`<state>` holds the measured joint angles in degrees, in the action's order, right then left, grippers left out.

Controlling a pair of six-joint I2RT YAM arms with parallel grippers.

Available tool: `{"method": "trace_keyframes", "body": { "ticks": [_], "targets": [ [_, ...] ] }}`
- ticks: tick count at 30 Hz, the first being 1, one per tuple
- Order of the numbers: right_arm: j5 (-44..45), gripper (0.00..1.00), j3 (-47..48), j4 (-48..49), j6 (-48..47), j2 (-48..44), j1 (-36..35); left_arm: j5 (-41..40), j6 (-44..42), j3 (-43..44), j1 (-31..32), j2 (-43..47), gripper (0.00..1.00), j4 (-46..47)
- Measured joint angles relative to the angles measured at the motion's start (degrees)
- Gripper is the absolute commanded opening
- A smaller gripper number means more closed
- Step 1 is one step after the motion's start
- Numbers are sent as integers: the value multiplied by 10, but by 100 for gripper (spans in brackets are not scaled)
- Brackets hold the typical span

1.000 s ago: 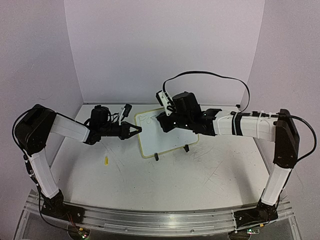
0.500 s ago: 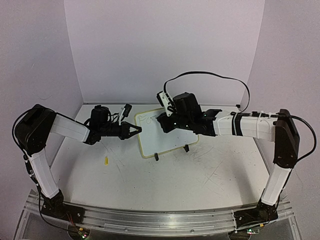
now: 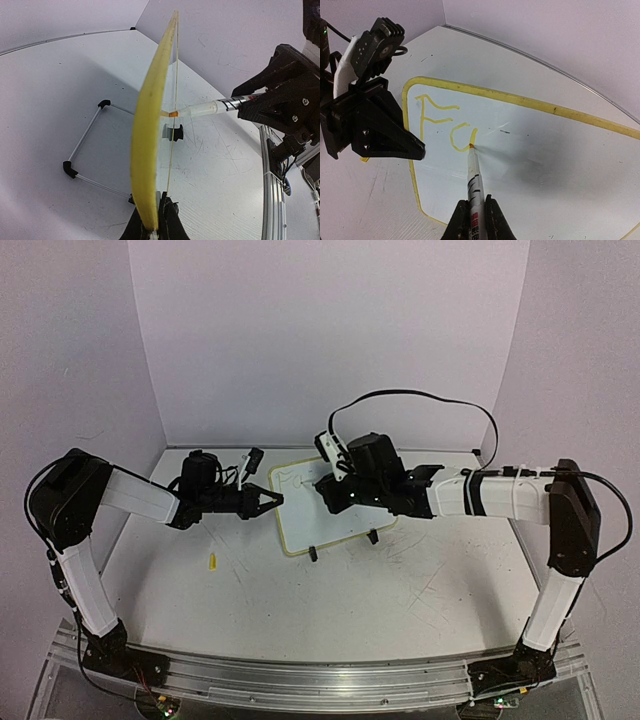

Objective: Write a sentence on the whiteboard

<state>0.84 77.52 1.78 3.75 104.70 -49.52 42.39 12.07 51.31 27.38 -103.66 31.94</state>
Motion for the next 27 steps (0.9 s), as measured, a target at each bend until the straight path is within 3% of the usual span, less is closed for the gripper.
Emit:
{"method": "trace_keyframes", "body": {
  "ticks": [11,20,27],
  "targets": [
    [17,0,-16,-5,-1,-18,1,3,-2,0,0,0,0,0],
    [-65,0,-63,23,-3,-125,11,5,-3,0,0,0,0,0],
    [-68,0,-49,42,-20,-107,19,5,-3,0,0,0,0,0]
  ]
}}
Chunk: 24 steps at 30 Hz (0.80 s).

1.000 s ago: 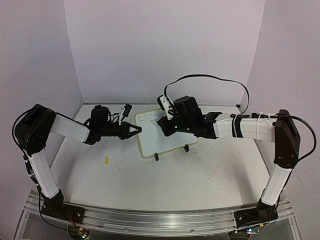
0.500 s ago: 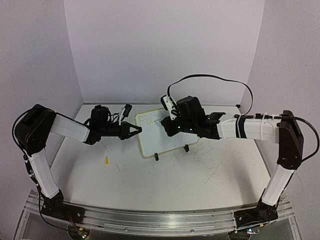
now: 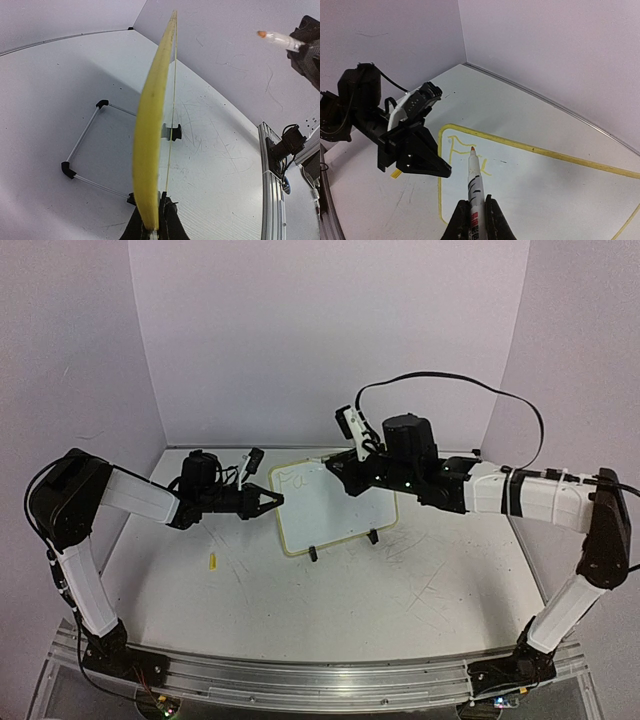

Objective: Write a sentence on the whiteboard

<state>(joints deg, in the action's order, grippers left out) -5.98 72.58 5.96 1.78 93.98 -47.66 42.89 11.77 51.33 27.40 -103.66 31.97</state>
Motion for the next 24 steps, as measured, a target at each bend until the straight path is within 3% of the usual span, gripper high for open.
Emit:
{"method": "trace_keyframes", "body": {
  "ticks": [24],
  "targets": [
    [50,0,11,-24,-33,35,-4,0,-4,4,0,0,0,-6]
  ]
}}
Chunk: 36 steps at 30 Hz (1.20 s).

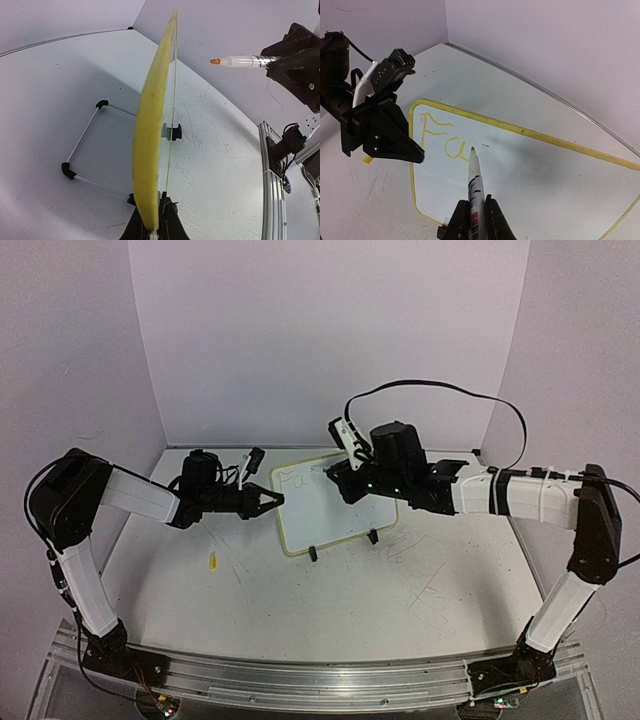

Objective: Write a sentence on the whiteboard

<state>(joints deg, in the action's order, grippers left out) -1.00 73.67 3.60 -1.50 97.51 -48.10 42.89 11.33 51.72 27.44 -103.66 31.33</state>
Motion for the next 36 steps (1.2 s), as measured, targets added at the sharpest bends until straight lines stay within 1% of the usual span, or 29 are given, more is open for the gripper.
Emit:
{"method": "trace_keyframes", "body": {
  "ticks": [27,36],
  "targets": [
    [0,0,10,2,3,11,1,0,0,0,0,0,0,-1],
    [-3,0,27,3,3,31,1,0,0,0,0,0,0,-3]
  ]
}}
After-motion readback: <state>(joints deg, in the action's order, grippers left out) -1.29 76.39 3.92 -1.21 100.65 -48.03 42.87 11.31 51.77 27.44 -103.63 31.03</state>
